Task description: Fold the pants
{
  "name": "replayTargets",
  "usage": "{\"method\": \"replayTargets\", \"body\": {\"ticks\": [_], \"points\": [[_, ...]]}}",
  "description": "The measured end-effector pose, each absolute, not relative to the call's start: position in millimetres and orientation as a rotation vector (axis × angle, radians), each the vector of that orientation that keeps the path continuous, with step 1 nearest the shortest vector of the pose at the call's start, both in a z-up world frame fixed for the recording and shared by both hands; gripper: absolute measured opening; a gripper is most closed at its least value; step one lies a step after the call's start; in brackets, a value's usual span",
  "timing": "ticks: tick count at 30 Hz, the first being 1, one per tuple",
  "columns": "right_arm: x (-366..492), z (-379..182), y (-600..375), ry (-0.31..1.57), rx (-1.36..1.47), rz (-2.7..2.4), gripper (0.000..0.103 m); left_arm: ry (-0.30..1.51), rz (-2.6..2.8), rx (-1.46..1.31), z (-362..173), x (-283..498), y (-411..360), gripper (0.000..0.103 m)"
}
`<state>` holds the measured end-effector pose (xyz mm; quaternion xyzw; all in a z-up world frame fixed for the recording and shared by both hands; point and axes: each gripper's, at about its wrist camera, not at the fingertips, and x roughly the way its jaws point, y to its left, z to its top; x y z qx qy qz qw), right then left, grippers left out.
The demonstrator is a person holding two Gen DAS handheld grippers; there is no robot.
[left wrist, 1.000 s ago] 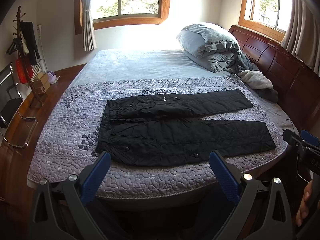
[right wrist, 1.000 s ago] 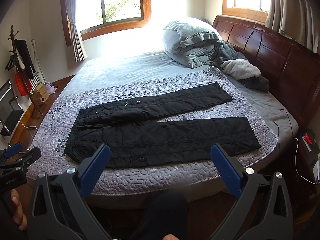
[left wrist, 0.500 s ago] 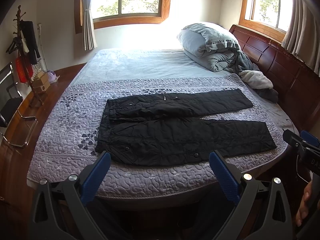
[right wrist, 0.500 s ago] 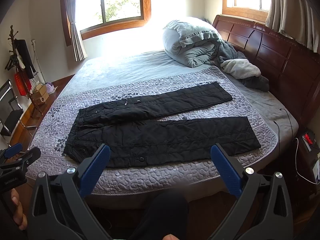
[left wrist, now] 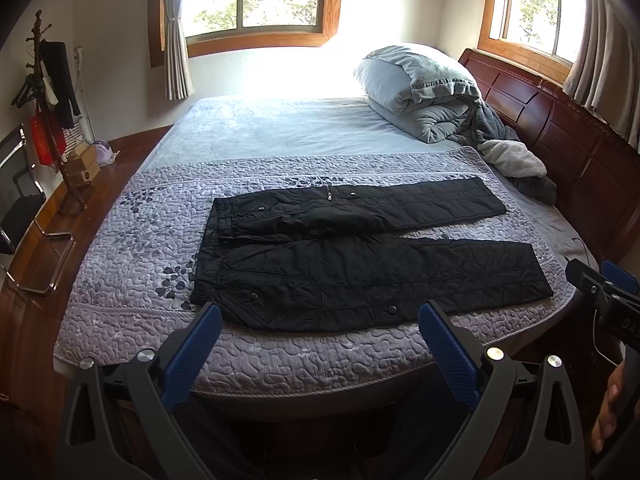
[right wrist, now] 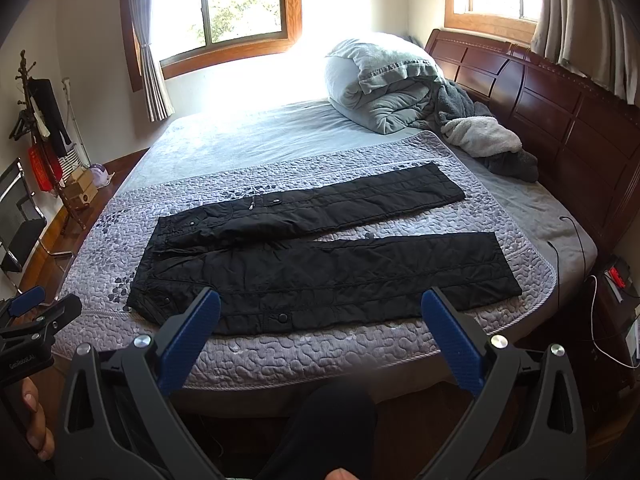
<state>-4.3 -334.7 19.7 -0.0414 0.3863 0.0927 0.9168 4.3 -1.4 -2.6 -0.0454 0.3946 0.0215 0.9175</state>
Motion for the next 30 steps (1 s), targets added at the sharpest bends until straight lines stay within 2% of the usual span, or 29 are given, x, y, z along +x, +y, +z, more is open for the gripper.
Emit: {"method": "replayTargets", "body": {"ticks": [17,26,28,30], "points": [[0.6,11.3,-337.0,0.812,-0.086,0.181,0.101,0.844,-0.003,-0.132,-15.3,10.6,7.3,0.099],[48.4,-53.4,-355.0,0.983,-0.035,0.182,0.101,1.012,-0.03,-0.309,-118.5,64.2,111.4,0.099],[58.1,-73.1,-359.1,1.015,-0.038,0.172,0.101,0.999,-0.026,-0.388,-144.7,73.0,147.3,0.099],[66.4,-90.7,-362.0,1.041,-0.038,0.168,0.101,1.078,-0.06,-0.506,-175.6,89.2,181.6,0.099]]}}
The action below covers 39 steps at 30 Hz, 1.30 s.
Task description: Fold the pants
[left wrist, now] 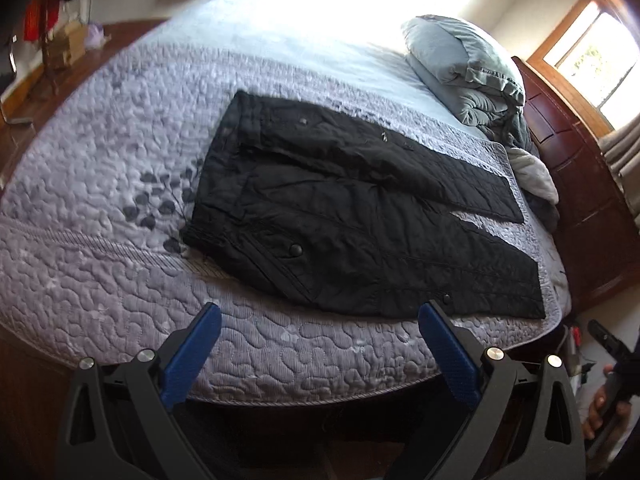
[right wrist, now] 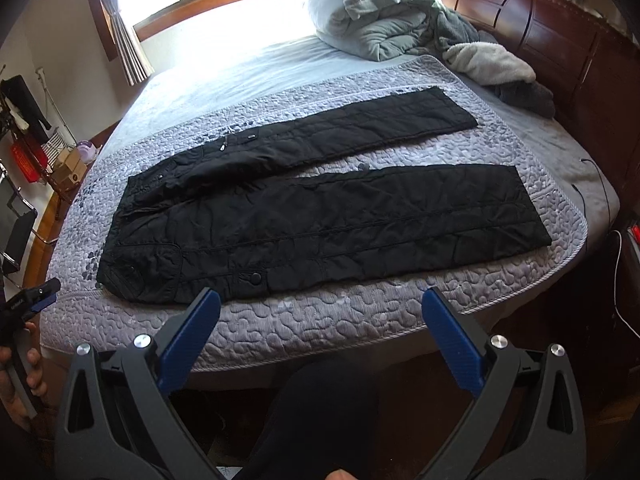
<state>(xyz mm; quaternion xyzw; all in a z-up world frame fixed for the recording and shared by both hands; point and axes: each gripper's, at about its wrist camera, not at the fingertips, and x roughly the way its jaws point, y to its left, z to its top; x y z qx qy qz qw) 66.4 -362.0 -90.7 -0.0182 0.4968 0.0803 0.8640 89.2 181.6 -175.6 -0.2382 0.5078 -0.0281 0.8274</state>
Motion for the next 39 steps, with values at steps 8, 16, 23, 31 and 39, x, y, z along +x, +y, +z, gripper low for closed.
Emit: {"method": "replayTargets", "body": {"ticks": [8,16,23,31,39], "points": [[98.3,-152.5,-382.1,1.157,0.106,0.198,0.101,1.138,0.049,-0.822,-269.0,144.6,263.8,0.099],[122.7,-196.2,-419.9,1.197,0.247,0.172,0.101,1.177,0.079,-0.995,-320.7,173.1,265.4,0.098],[135.7,-232.4,-492.7,1.214,0.46,0.139,0.1,1.19,0.177,-0.933,-318.9,187.5,255.8,0.046],[163.6,-263.0,-685.4,1.084,0.909,-0.133,0.039,1.103,0.169,-0.957,-320.1,179.7,250.2,0.021],[184.9,-283.1,-763.0,0.969,1.077,-0.219,0.057,1.092,0.173,-0.962,-323.6,176.3,252.9,0.021]]}}
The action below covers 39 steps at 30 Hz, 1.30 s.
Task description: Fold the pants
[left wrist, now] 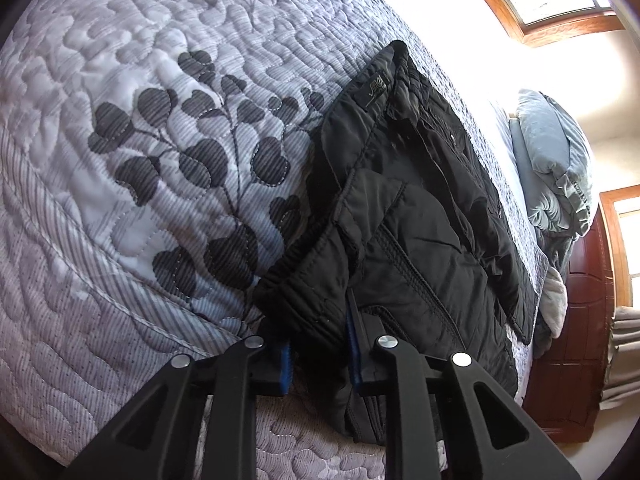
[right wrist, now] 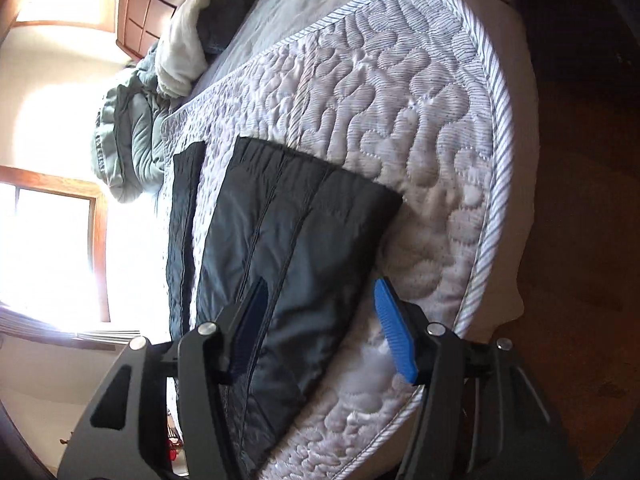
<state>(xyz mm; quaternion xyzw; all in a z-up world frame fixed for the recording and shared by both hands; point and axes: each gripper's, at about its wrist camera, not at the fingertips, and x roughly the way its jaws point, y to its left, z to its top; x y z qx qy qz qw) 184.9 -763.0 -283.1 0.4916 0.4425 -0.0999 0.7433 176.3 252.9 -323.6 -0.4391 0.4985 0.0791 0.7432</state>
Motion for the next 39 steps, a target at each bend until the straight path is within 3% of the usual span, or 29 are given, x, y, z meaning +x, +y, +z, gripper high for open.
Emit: {"method": "replayTargets", "body": {"ticks": [3,5,6,9,23,26,28,29,32,34,36,39], "points": [[196.8,-294.2,-773.7,0.973,1.103,-0.221,0.058,1.091,0.192,-0.984,-325.6,174.6,253.1,0.021],[201.2,-298.5,-774.7,0.967,1.098,-0.205,0.04,1.084,0.21,-0.968,-322.9,173.0,251.0,0.021],[203.0,-301.7,-773.9,0.969,1.109,-0.178,0.021,1.076,0.227,-0.956,-320.0,171.0,249.6,0.02],[198.4,-300.6,-766.2,0.962,1.102,-0.152,0.014,1.039,0.282,-0.939,-309.9,160.1,252.6,0.019],[199.5,-314.7,-635.5,1.179,0.917,0.042,0.013,0.934,0.529,-1.029,-310.4,65.4,379.0,0.019],[205.4,-309.7,-634.4,1.195,0.904,0.04,0.024,0.96,0.507,-1.001,-309.9,69.0,379.5,0.022],[209.7,-295.3,-632.9,1.228,0.862,0.053,0.068,0.973,0.481,-1.005,-303.8,64.8,384.4,0.029],[211.7,-284.6,-633.3,1.233,0.825,0.032,0.075,0.977,0.477,-0.981,-296.6,59.3,388.6,0.032],[215.9,-245.2,-637.1,1.224,0.678,0.001,0.077,0.978,0.475,-0.816,-260.6,62.3,400.2,0.05],[224.6,-224.3,-630.8,1.221,0.591,0.018,0.08,0.962,0.443,-0.715,-233.4,79.9,412.4,0.077],[250.0,-206.1,-614.2,1.226,0.536,0.065,0.084,0.951,0.389,-0.634,-209.8,115.8,426.9,0.09],[300.9,-190.3,-575.5,1.235,0.501,0.169,0.09,0.934,0.29,-0.585,-190.4,182.9,448.6,0.1]]}}
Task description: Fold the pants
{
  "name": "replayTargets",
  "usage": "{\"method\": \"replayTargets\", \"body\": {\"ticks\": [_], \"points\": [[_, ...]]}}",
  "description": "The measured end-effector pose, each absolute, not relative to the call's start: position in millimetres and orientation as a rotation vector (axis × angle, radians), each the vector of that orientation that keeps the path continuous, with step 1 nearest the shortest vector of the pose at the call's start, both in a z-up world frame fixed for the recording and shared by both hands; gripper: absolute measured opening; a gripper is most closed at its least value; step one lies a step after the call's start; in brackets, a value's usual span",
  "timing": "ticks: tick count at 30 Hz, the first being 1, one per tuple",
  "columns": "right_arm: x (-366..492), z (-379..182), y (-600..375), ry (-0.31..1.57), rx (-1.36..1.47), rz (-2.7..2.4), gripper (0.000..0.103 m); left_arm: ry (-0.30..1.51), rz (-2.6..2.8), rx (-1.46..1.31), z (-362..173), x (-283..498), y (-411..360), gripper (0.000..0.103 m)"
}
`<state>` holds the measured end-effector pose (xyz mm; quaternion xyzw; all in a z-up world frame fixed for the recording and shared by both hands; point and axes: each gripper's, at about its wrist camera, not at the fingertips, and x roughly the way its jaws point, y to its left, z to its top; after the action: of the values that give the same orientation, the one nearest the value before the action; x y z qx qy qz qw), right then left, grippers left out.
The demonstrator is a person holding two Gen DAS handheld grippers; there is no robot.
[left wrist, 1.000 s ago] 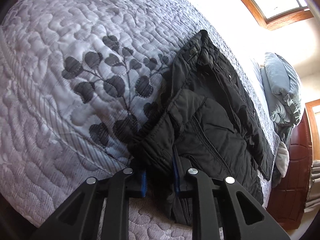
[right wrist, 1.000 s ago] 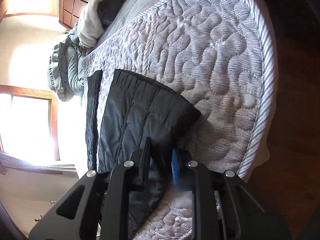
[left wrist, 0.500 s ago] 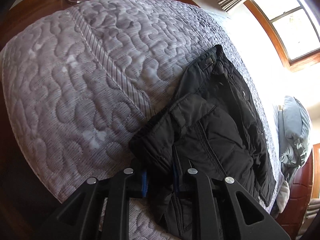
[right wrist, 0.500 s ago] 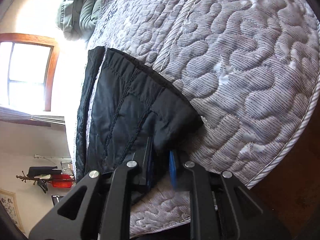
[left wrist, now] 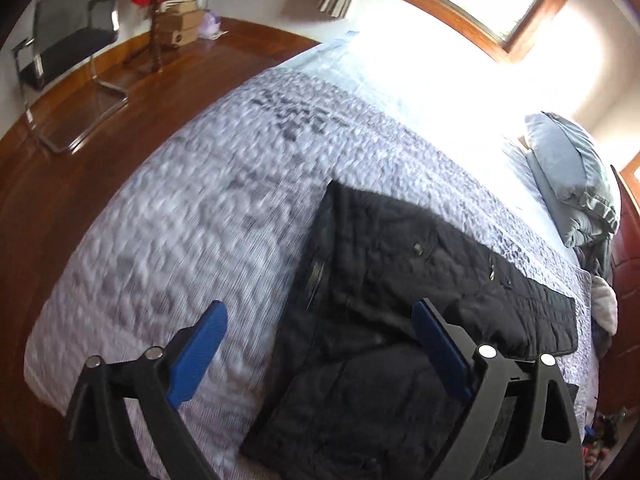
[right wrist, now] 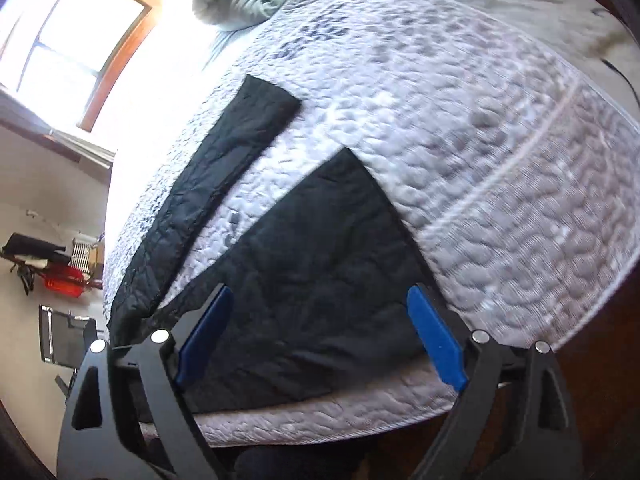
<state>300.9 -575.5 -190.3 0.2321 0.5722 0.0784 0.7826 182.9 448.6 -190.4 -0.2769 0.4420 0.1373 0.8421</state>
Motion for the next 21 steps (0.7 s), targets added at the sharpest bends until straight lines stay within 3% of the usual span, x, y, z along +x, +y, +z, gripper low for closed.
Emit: {"method": "replayTargets", "body": {"ticks": [7,18,20,21], "points": [[407.6,-206.2,-481.7,1.325,0.433,0.302,0.091,1.061,0.125,-0.708,-240.1,311.2,480.4,0.099],[531.4,-231.2,-436.6,1.367,0.374,0.328,0.091,1.21,0.048,-0.707,-314.2,376.9,498.3,0.098],[551.8,-235.7,-430.9,1.375,0.346,0.343,0.091,1.218,0.016,-0.7,-314.8,381.3,495.6,0.093],[561.1,-236.6,-428.9,1.372,0.324,0.346,0.091,1.224,0.009,-0.691,-314.5,383.0,493.5,0.082]]}}
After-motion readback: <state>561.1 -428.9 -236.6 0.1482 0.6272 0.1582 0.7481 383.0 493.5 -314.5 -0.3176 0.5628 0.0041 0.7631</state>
